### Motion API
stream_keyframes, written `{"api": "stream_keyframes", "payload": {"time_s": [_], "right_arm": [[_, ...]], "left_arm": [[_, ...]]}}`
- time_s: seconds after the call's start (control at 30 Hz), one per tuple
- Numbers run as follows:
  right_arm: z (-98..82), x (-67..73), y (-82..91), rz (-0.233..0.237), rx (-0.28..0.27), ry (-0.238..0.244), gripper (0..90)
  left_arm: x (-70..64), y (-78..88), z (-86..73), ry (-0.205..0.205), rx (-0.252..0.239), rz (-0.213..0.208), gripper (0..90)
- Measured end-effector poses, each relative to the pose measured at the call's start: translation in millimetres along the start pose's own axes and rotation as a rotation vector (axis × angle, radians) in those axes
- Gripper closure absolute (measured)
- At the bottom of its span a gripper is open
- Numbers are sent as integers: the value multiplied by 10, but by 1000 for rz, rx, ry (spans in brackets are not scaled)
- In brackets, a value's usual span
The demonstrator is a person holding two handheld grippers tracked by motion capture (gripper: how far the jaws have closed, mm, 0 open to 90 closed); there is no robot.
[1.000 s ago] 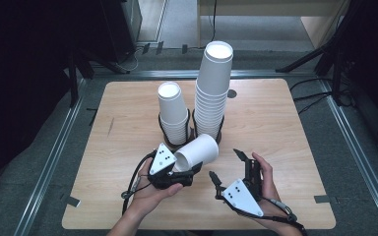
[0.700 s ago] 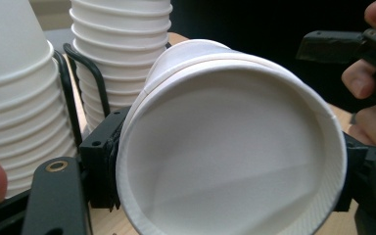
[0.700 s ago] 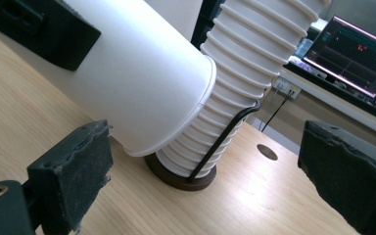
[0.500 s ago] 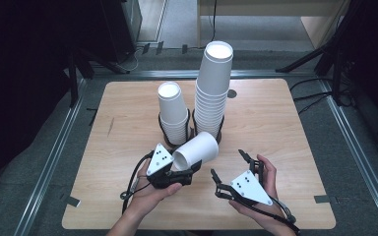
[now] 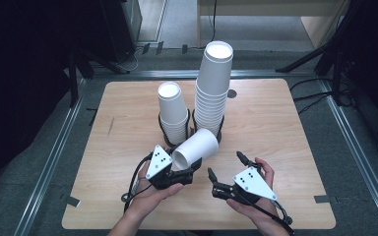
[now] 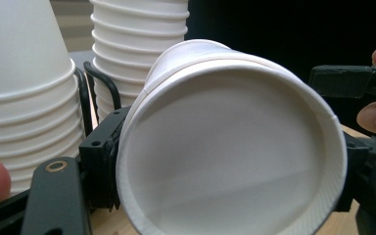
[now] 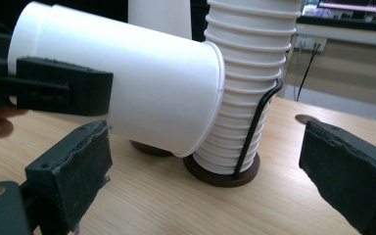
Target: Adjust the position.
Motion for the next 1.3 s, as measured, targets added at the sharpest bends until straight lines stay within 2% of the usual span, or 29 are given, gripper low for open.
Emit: {"api": "stream_keyframes", "payload": {"time_s": [0.2,0.33,0.43,0.63,0.73,0.87,1.07,1.3], "right_arm": [[51,-31,9,16,13,-128,52],[88,-40,26,43,32,-223,48],[112,-56,35,58,72,-266,43],[152,-137,46,117,134,-438,16],[155,-138,45,135,153,-503,0],[173,-153,33,132,193,-624,0],[168,-185,11,147,275,-878,0],[143,-146,16,155,316,-1053,0]], "left_arm": [[-8,-11,-7,-3,-14,5,231],[-22,-17,-16,-7,-21,8,232],[-38,-27,-29,-19,-26,7,232],[-74,-47,-39,-27,-39,-2,231],[-94,-61,-48,-28,-43,-8,231],[-122,-70,-55,-35,-44,-18,232],[-153,-84,-66,-42,-49,-24,232],[-192,-97,-88,-62,-81,-37,232]]}}
Point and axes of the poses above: each handheld gripper's, and its own axes: y roughly backward along the jaws, z roughly out of its top, x roughly to its left, the point moved 1 cm from there along -y, roughly forward along the jaws, and after that the axes turned 13 degrees about -z, right-handed, at the moved point
